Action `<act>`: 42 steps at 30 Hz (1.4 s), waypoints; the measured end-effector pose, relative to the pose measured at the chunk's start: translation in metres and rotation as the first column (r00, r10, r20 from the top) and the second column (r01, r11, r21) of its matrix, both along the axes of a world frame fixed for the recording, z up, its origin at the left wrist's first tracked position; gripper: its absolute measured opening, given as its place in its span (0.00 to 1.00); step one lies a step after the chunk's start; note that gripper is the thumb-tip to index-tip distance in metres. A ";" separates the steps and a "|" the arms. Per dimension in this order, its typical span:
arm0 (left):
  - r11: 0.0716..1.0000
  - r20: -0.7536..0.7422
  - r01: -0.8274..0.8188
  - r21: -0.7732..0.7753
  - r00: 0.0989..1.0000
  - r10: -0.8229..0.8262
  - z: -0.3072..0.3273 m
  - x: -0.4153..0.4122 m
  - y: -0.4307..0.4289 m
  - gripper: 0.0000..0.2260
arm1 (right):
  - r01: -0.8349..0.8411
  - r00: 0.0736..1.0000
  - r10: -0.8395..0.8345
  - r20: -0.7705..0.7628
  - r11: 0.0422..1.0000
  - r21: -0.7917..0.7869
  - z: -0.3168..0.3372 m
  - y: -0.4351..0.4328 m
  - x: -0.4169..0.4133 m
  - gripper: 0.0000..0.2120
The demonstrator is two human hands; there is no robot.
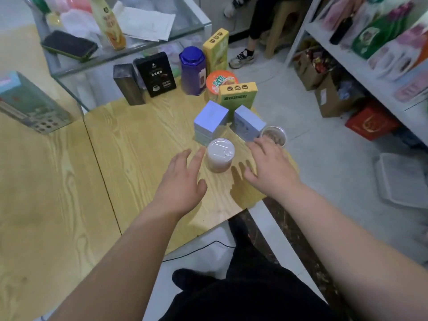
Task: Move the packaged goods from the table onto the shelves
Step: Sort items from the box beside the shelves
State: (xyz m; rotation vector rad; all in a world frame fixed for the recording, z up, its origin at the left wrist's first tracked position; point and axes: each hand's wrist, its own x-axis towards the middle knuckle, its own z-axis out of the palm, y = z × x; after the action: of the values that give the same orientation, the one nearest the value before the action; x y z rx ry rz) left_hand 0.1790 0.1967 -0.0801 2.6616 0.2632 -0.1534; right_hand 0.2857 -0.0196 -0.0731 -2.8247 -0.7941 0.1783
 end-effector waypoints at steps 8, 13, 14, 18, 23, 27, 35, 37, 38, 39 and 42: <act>0.969 -0.073 -0.239 -0.068 0.969 0.234 -0.005 0.103 -0.006 0.37 | 0.061 0.994 -0.080 -0.075 0.970 -0.235 -0.015 0.009 0.121 0.35; 0.949 -0.169 -0.314 -0.005 0.936 0.309 -0.017 0.161 -0.016 0.41 | -0.006 0.984 -0.047 -0.171 0.955 -0.296 -0.030 0.012 0.159 0.24; 0.951 -0.166 -0.307 0.030 0.937 0.308 -0.018 0.170 -0.018 0.42 | -0.018 0.982 -0.036 -0.186 0.959 -0.282 -0.032 0.012 0.163 0.22; 0.966 -0.016 -0.245 0.080 0.969 0.247 -0.014 0.209 -0.025 0.43 | -0.002 0.965 -0.044 -0.260 0.985 -0.174 -0.041 0.011 0.176 0.16; 0.977 -0.037 -0.181 0.112 0.982 0.186 -0.012 0.255 -0.023 0.36 | -0.003 0.958 -0.022 -0.285 0.996 -0.087 -0.055 0.005 0.186 0.16; 0.974 -0.063 -0.155 0.163 0.984 0.167 -0.004 0.274 -0.023 0.22 | 0.042 0.947 0.021 -0.321 0.981 0.187 -0.067 -0.003 0.191 0.11; 0.937 0.329 -0.301 -0.179 0.879 0.345 0.072 0.251 -0.014 0.18 | 0.165 0.851 0.215 -0.478 0.756 0.634 -0.031 -0.003 0.197 0.15; 0.874 0.349 -0.371 -0.314 0.811 0.470 0.094 0.229 0.000 0.16 | 0.274 0.786 0.248 -0.566 0.682 0.678 -0.016 0.002 0.198 0.16; 0.824 0.339 -0.400 -0.401 0.771 0.539 0.104 0.216 0.006 0.15 | 0.295 0.766 0.285 -0.577 0.641 0.708 -0.008 0.006 0.197 0.16; 0.758 0.318 -0.427 -0.494 0.722 0.614 0.112 0.201 0.013 0.14 | 0.308 0.747 0.326 -0.580 0.602 0.736 0.000 0.011 0.196 0.15; 0.561 0.289 -0.446 -0.698 0.542 0.790 0.125 0.154 0.033 0.12 | 0.398 0.648 0.430 -0.629 0.513 0.760 0.021 0.032 0.192 0.10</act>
State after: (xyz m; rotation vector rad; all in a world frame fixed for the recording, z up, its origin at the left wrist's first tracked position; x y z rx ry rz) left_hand 0.3332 0.2299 0.0449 1.7265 0.8503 0.7286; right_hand 0.4778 0.0122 -0.0519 -1.4718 -0.4575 0.7139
